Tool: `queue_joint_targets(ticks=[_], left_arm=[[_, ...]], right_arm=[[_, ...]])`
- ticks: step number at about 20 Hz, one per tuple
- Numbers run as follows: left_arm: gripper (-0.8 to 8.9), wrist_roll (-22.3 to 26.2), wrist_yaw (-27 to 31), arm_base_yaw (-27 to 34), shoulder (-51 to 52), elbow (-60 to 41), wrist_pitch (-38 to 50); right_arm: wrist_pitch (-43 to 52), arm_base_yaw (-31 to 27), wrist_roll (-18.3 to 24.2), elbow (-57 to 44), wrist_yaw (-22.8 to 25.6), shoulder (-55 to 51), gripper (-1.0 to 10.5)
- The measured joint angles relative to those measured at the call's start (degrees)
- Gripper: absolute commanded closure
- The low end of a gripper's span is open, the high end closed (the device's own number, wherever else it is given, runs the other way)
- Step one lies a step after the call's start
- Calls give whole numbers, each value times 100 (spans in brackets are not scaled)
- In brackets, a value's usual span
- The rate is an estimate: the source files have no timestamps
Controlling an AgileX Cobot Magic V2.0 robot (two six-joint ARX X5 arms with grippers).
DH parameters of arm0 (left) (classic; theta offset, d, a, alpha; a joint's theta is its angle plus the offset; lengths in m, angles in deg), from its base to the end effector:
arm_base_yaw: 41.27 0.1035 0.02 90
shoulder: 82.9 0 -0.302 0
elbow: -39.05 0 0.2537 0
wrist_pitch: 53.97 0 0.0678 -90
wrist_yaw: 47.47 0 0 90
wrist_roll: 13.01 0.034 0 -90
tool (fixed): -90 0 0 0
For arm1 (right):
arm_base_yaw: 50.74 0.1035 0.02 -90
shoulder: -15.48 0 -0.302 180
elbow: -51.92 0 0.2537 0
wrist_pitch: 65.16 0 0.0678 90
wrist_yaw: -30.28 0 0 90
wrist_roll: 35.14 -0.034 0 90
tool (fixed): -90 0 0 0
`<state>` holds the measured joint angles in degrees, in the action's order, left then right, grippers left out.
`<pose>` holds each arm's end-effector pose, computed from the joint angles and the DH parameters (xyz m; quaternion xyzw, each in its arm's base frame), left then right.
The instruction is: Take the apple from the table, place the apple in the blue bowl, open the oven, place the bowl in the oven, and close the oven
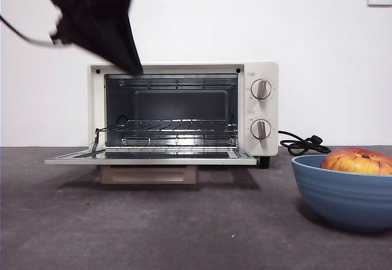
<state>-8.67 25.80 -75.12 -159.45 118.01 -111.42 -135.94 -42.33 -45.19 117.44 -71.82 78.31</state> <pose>0.2111 -0.1534 0.3256 0.0991 0.4422 -0.3959 0.7987 0.1703 0.0324 0.2903 0.0894 0.5703 0.0979 0.8106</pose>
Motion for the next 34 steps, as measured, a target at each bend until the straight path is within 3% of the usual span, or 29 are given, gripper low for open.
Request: queue_joint_targets(ticks=[2,3,10,22,23,25,30,34], left_arm=[[819,4,-13,0,444,0,-245],[819,9,-11,0,647,0,-387],[818,13,-11,-4,1674,0,-1384],[819,13,-11,-4,1919,0,-1517],[818,13,-11,-4,1921,0,-1532],[818,13,-11,-4,1921,0,-1537],[819,13,-11,-4,1921,0,-1537],[818,13,-11,-4,1921,0,-1552]], right_arm=[[28,-48,0,-9,26,184,704],[76,-48,0,-9,79,264,690],[450,-44,44,-9,157,1139,690],[680,-37,162,-9,160,1998,700],[732,-37,170,-11,160,2092,742],[785,-33,168,-11,155,2179,957],[704,2,114,-9,39,2164,958],[837,361,-345,-9,-7,2155,959]])
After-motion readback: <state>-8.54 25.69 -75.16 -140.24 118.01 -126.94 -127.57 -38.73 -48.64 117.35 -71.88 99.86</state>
